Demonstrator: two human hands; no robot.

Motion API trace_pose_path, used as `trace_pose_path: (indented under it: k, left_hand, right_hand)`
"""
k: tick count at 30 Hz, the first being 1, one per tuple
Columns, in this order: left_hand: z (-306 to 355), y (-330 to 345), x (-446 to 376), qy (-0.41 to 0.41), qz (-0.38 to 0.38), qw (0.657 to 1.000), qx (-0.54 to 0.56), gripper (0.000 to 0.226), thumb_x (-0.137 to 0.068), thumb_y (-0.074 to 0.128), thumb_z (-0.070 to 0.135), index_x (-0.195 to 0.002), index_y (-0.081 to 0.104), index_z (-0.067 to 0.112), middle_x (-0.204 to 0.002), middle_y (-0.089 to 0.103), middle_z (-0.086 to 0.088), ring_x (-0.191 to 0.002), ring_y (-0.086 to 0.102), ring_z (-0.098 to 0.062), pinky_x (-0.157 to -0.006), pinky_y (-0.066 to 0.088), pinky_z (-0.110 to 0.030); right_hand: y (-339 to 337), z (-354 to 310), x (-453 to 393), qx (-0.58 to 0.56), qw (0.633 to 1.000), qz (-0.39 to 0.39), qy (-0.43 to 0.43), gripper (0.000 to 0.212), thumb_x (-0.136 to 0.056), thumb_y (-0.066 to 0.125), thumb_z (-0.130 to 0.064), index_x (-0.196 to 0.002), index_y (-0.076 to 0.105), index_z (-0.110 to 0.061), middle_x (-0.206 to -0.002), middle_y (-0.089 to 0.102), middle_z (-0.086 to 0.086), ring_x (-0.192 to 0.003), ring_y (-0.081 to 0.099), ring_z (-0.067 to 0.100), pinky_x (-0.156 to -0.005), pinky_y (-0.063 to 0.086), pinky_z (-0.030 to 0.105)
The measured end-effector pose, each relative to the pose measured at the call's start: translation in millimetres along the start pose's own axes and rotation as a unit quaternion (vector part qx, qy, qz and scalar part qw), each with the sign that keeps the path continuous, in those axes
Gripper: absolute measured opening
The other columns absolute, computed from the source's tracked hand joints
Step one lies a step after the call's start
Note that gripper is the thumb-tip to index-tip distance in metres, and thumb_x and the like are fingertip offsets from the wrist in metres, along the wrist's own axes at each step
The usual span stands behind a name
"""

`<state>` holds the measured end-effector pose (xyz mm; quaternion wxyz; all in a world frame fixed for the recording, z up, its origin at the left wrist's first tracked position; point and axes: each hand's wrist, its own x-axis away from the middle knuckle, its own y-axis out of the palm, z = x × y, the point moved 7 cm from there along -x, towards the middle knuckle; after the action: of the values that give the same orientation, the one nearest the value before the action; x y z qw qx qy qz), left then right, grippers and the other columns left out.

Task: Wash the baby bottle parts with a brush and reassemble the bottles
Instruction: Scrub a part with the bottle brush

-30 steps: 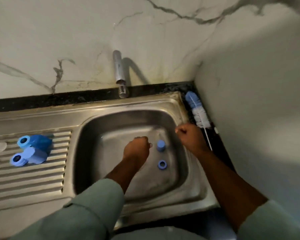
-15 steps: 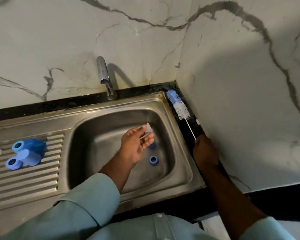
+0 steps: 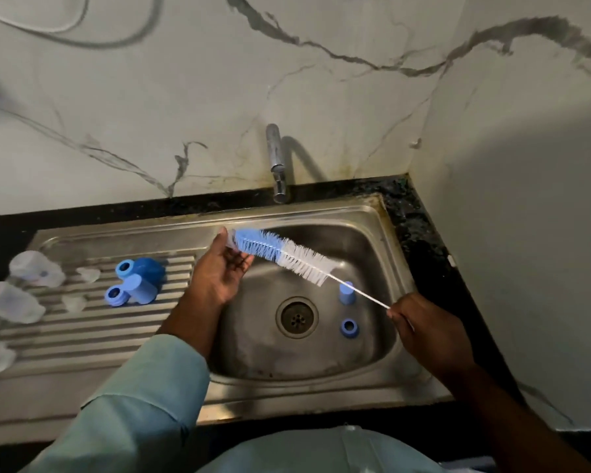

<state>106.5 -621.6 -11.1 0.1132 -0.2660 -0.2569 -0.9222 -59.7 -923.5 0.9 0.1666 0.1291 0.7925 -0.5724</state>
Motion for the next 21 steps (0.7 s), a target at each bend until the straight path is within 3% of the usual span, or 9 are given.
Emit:
trace_pose_path:
  k: [8, 11, 13, 14, 16, 17, 18, 19, 21]
  left_hand:
    - [3.5, -42.0, -3.7, 0.018, 0.068, 0.997, 0.021, 0.043, -0.093, 0.063, 0.030, -0.126, 0.057, 0.002, -0.118, 0.067, -0.016, -0.103, 0.068, -0.026, -0.074, 0.059, -0.035]
    - [5.9, -47.4, -1.0, 0.030, 0.071, 0.997, 0.000, 0.031, -0.095, 0.061, 0.026, -0.118, 0.057, 0.004, -0.114, 0.065, -0.014, -0.103, 0.065, -0.025, -0.078, 0.057, -0.035]
    - [11.1, -47.7, 2.6, 0.029, 0.042, 0.998, -0.030, 0.020, -0.097, 0.058, 0.024, -0.107, 0.058, 0.007, -0.110, 0.064, -0.013, -0.101, 0.064, -0.024, -0.076, 0.058, -0.034]
    - [15.1, -47.4, 4.7, 0.025, 0.020, 0.998, -0.046, 0.018, -0.098, 0.056, 0.024, -0.105, 0.058, 0.008, -0.108, 0.064, -0.013, -0.100, 0.064, -0.023, -0.076, 0.058, -0.034]
    - [21.8, -50.5, 4.8, 0.004, -0.027, 0.998, -0.059, 0.020, -0.099, 0.053, 0.027, -0.103, 0.059, 0.009, -0.105, 0.064, -0.013, -0.102, 0.064, -0.024, -0.089, 0.055, -0.037]
    - [26.3, -52.2, 3.9, -0.007, -0.051, 0.997, -0.053, 0.022, -0.099, 0.052, 0.030, -0.102, 0.060, 0.009, -0.105, 0.065, -0.012, -0.105, 0.063, -0.024, -0.095, 0.053, -0.038]
    - [31.3, -50.7, 4.7, -0.013, -0.076, 0.996, -0.044, 0.023, -0.098, 0.053, 0.032, -0.102, 0.060, 0.011, -0.106, 0.066, -0.011, -0.108, 0.063, -0.024, -0.098, 0.052, -0.039]
    - [35.9, -50.2, 3.1, -0.013, -0.096, 0.995, -0.038, 0.024, -0.096, 0.054, 0.035, -0.101, 0.061, 0.012, -0.109, 0.067, -0.011, -0.111, 0.063, -0.025, -0.097, 0.053, -0.039]
    - [44.7, -53.0, -4.5, 0.002, -0.085, 0.996, -0.021, 0.026, -0.095, 0.055, 0.036, -0.107, 0.061, 0.013, -0.119, 0.067, -0.012, -0.113, 0.064, -0.027, -0.093, 0.055, -0.040]
  right_hand:
    - [4.5, -17.9, -20.3, 0.038, 0.987, -0.032, -0.154, 0.024, -0.092, 0.048, -0.031, -0.076, 0.063, -0.020, -0.077, 0.060, -0.004, -0.067, 0.062, 0.017, -0.052, 0.050, 0.031]
    - [5.2, -22.5, -29.1, 0.019, 0.982, -0.054, -0.181, 0.021, -0.090, 0.048, -0.030, -0.078, 0.063, -0.021, -0.078, 0.061, -0.003, -0.068, 0.064, 0.019, -0.051, 0.051, 0.032]
    - [3.7, -25.5, -39.4, -0.079, 0.984, -0.102, -0.121, 0.017, -0.089, 0.054, -0.029, -0.076, 0.062, -0.021, -0.074, 0.061, -0.006, -0.064, 0.061, 0.011, -0.054, 0.049, 0.026]
    - [3.5, -25.7, -46.2, -0.188, 0.969, -0.157, -0.042, 0.014, -0.088, 0.061, -0.024, -0.074, 0.063, -0.021, -0.071, 0.063, -0.007, -0.061, 0.059, 0.006, -0.056, 0.046, 0.021]
    - [13.4, -29.5, -50.6, -0.401, 0.855, -0.300, 0.132, 0.011, -0.087, 0.065, -0.007, -0.077, 0.067, -0.010, -0.064, 0.066, -0.001, -0.048, 0.052, 0.004, -0.048, 0.038, 0.015]
    - [16.6, -35.9, -49.1, -0.440, 0.799, -0.364, 0.189, 0.011, -0.089, 0.061, -0.004, -0.080, 0.068, -0.002, -0.061, 0.065, 0.004, -0.041, 0.045, 0.005, -0.041, 0.032, 0.015]
    - [17.9, -38.1, -49.9, -0.444, 0.778, -0.395, 0.206, 0.015, -0.091, 0.057, -0.003, -0.082, 0.068, 0.001, -0.058, 0.063, 0.006, -0.036, 0.040, 0.005, -0.038, 0.028, 0.015]
    - [17.6, -41.5, -54.5, -0.432, 0.784, -0.398, 0.199, 0.018, -0.092, 0.056, -0.004, -0.080, 0.070, -0.003, -0.055, 0.062, 0.002, -0.035, 0.039, 0.003, -0.038, 0.027, 0.015]
    - [-0.4, -54.7, -78.2, -0.245, 0.924, -0.293, 0.017, 0.015, -0.086, 0.066, -0.009, -0.073, 0.071, -0.017, -0.057, 0.064, -0.006, -0.044, 0.054, 0.003, -0.047, 0.039, 0.019]
